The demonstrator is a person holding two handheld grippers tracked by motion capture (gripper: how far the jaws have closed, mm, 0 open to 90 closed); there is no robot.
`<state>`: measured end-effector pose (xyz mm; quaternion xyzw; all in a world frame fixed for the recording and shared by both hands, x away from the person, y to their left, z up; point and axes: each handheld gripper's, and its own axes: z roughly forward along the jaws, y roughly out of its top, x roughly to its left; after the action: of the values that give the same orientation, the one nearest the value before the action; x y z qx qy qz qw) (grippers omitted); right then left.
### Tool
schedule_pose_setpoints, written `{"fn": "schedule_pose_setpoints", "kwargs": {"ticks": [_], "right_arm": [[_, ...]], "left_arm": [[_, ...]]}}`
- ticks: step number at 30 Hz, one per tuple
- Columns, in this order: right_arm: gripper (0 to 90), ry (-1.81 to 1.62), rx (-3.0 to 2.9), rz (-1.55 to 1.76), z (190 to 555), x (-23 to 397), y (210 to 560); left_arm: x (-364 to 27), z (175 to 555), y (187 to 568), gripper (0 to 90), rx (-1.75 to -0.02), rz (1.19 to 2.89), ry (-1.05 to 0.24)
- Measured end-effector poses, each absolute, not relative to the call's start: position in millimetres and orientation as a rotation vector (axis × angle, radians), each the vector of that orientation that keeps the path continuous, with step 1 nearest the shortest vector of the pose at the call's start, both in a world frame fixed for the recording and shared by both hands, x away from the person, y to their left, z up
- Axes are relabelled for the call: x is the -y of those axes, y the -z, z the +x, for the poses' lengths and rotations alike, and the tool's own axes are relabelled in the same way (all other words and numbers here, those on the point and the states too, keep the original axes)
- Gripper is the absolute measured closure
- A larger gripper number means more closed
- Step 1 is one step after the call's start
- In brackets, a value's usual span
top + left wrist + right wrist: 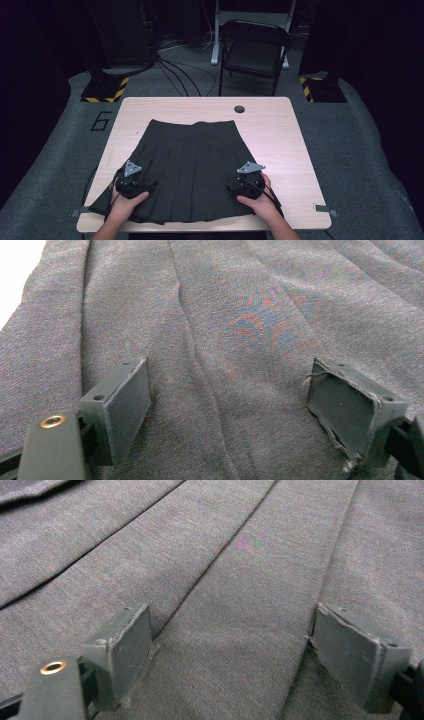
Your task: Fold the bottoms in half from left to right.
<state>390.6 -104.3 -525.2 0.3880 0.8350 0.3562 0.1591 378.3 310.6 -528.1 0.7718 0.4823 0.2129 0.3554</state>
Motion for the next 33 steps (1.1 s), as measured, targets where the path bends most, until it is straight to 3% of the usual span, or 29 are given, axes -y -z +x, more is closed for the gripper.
{"fn": "schedule_pose_setpoints", "kwargs": {"ticks": [23, 33], "right_arm": [[16.1, -1.017, -2.382, 1.107, 390.6, 104.2, 525.3], [16.1, -1.018, -2.386, 1.108, 390.6, 104.4, 525.2]], "left_arm": [[-309.5, 378.8, 526.7, 18.0, -1.261, 1.998, -0.554], [-311.4, 381.4, 522.7, 24.3, -1.305, 1.984, -0.540]]}}
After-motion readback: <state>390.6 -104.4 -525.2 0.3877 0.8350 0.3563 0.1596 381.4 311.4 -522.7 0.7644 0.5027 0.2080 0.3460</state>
